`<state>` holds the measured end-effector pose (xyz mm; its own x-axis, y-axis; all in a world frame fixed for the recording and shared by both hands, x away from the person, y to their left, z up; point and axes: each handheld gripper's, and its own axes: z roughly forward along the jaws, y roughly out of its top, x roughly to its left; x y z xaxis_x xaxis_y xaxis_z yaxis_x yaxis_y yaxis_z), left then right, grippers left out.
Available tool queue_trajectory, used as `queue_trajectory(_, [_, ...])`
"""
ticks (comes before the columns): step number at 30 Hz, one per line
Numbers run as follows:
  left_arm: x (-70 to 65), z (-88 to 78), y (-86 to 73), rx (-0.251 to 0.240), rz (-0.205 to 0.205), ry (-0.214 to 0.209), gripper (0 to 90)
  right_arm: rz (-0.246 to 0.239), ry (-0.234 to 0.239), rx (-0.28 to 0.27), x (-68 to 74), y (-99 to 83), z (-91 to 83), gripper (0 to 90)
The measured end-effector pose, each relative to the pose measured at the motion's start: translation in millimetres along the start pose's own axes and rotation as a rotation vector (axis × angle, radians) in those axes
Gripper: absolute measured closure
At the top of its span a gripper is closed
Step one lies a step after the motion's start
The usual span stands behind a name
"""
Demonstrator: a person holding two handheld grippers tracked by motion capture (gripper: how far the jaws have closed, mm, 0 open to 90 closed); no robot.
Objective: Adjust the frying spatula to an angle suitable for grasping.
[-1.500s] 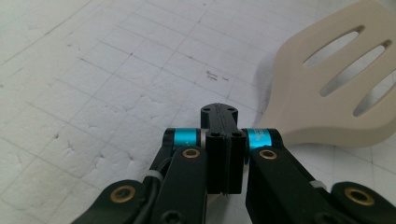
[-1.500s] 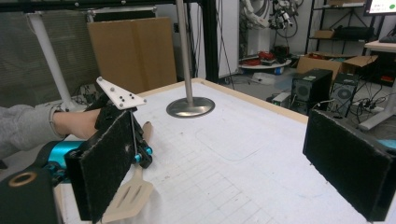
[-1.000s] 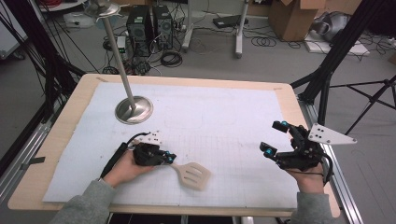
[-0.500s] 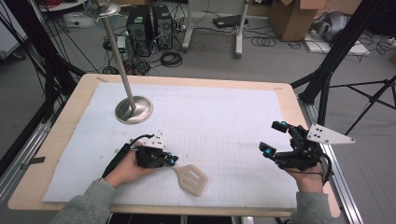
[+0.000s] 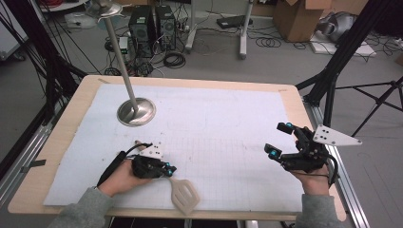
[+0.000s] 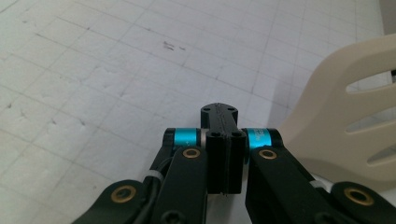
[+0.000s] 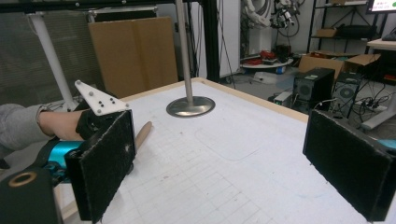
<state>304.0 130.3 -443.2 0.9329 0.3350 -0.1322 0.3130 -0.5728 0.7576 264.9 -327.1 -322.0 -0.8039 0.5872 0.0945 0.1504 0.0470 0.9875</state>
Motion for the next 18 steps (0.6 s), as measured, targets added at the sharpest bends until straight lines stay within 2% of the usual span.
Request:
queue_trajectory(2, [-1.3,-2.8,-1.9,0.008,0.009,-0.006,89.9,0.002,0.000,0.003,0.0,0.2,0.5,8.6])
queue_trajectory(7, [-1.1,-6.1,-3.2,-0.033,0.033,0.010,89.8,0.004,0.014,0.001,-1.0,1.2,5.6,8.5])
queue_trajectory(9, [1.5,-13.7,-2.4,-0.080,0.024,0.020,89.8,0.001,0.018,0.000,-1.6,1.7,7.3,8.5])
queue_trajectory(10, [6.2,-23.9,-2.9,-0.100,0.021,0.049,89.8,0.003,0.021,-0.001,-2.0,2.1,8.4,8.6])
queue_trajectory(11, [6.2,-23.9,-2.9,-0.100,0.021,0.049,89.8,0.003,0.021,-0.001,-2.0,2.1,8.4,8.6])
queue_trajectory(14, [15.7,-38.0,-8.3,-0.131,-0.006,0.084,89.7,0.003,0.030,-0.001,-3.1,2.2,12.3,8.5])
queue_trajectory(18, [27.8,-54.7,-17.3,-0.148,-0.031,0.125,89.7,0.001,0.036,0.005,-3.7,2.0,15.7,8.6])
